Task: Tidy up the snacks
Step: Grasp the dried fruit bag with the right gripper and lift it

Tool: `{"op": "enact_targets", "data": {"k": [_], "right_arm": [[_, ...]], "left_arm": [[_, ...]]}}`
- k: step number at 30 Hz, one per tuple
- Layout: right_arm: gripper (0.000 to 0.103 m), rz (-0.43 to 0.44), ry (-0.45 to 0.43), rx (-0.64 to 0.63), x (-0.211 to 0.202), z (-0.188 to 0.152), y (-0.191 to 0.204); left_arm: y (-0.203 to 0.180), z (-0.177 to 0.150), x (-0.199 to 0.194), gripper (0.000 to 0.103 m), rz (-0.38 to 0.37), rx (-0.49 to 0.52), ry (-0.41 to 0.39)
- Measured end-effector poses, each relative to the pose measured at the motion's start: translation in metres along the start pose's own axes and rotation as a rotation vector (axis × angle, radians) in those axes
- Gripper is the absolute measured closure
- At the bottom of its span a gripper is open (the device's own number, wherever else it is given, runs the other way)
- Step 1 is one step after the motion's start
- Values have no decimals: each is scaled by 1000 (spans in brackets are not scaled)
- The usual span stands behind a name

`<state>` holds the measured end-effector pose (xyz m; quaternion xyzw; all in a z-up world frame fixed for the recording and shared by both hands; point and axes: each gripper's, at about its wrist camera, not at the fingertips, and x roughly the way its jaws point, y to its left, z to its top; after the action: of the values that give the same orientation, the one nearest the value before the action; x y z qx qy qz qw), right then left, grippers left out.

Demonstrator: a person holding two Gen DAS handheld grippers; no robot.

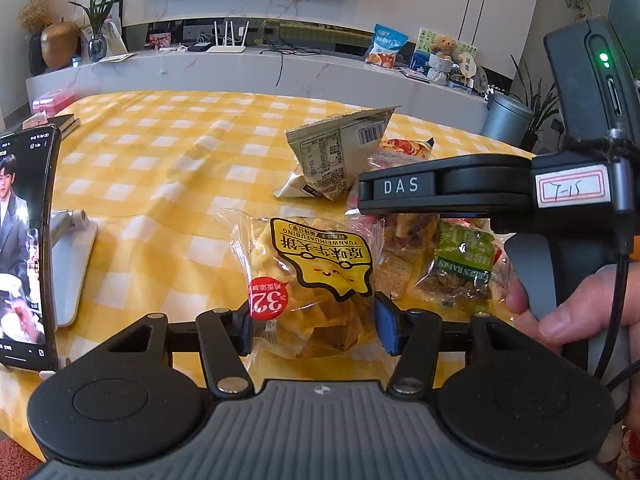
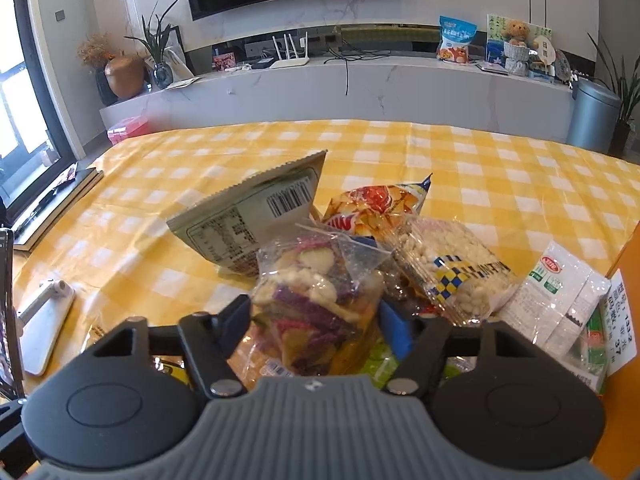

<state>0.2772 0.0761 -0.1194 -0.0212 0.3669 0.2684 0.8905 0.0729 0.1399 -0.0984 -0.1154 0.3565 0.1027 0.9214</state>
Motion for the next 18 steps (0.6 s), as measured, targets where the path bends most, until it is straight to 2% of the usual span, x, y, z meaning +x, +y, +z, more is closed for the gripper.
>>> {"op": "enact_targets", "data": {"k": [4, 9, 14, 18], "right_arm": [[46, 19, -4, -3, -8, 0, -2], [47, 30, -51, 13, -34, 3, -6], [48, 65, -145, 33, -71, 6, -14], [48, 70, -186, 102, -98, 12, -34]], "left_arm": [[-3, -1, -8, 39, 1, 0, -13], [-5, 1, -24, 39, -3, -6, -42], [-16, 5, -46, 39, -3, 21, -98], [-25, 8, -68, 39, -12, 35, -141]]}}
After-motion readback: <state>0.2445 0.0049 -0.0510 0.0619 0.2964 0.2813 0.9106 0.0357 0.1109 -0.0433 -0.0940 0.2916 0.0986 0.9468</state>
